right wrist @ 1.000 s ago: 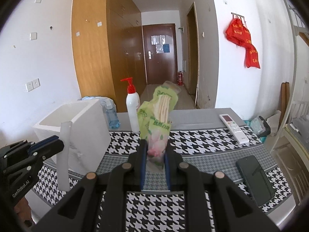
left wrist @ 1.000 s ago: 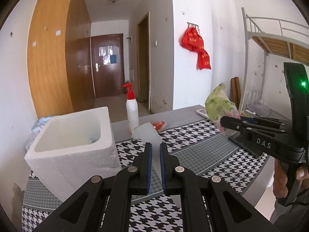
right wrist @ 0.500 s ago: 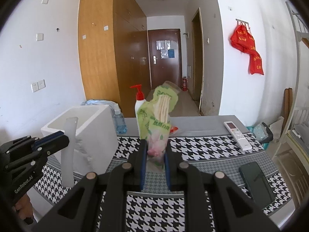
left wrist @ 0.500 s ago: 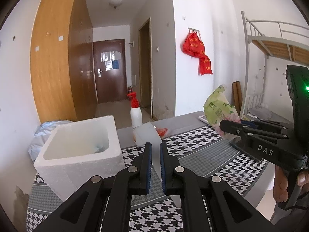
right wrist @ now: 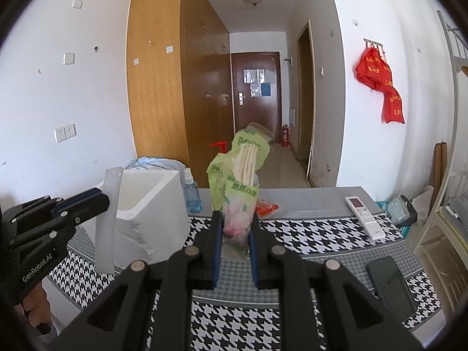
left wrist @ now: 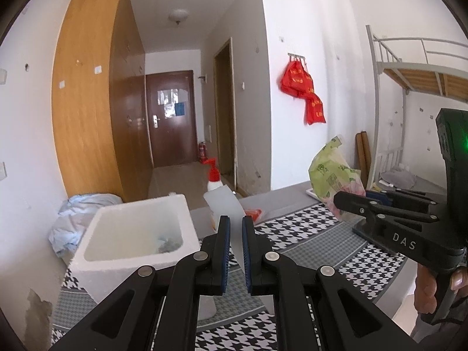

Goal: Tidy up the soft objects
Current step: 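Carry the tissue pack with the right tool over the foam box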

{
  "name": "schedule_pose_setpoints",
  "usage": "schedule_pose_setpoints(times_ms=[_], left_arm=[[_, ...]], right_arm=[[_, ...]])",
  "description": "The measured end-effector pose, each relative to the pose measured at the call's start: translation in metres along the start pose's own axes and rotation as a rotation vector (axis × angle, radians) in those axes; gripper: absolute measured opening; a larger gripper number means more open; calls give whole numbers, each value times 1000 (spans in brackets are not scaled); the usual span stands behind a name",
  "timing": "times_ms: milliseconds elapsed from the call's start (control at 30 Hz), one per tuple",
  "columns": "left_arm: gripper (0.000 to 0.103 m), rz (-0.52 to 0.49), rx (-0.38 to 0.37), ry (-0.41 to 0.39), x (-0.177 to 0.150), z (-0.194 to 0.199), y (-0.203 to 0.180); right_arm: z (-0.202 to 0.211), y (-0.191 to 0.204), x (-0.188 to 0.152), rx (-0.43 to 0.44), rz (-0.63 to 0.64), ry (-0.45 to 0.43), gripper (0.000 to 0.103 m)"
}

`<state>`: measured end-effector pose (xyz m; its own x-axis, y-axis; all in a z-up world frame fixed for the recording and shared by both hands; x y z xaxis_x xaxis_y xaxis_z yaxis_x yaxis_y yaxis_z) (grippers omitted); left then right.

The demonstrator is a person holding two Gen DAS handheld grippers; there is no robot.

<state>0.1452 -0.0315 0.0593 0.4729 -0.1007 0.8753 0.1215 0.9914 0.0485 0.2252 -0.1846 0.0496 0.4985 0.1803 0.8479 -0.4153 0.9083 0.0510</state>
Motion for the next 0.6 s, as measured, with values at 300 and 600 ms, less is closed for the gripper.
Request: schedule_pose_setpoints(times_ms=[300, 600], left_arm=[[9, 13, 26, -23, 4, 7, 11], [9, 32, 59, -35, 6, 10, 19]], right_arm=[[0, 10, 7, 17, 18, -16, 20], [-4, 18, 13, 32, 36, -26, 20]])
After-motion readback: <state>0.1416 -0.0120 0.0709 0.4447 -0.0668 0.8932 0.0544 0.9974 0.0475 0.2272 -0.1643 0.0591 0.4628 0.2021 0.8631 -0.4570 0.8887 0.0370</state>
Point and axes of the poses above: each gripper's, at about its wrist camera, not at the fingertips, and z roughly against the way its jaws point, y to its left, x to its top, the point moved 1 cm from there along -z, roughly the way its jaws point, and after that the axes turned 10 degrees about y, right-handed, at the moved point
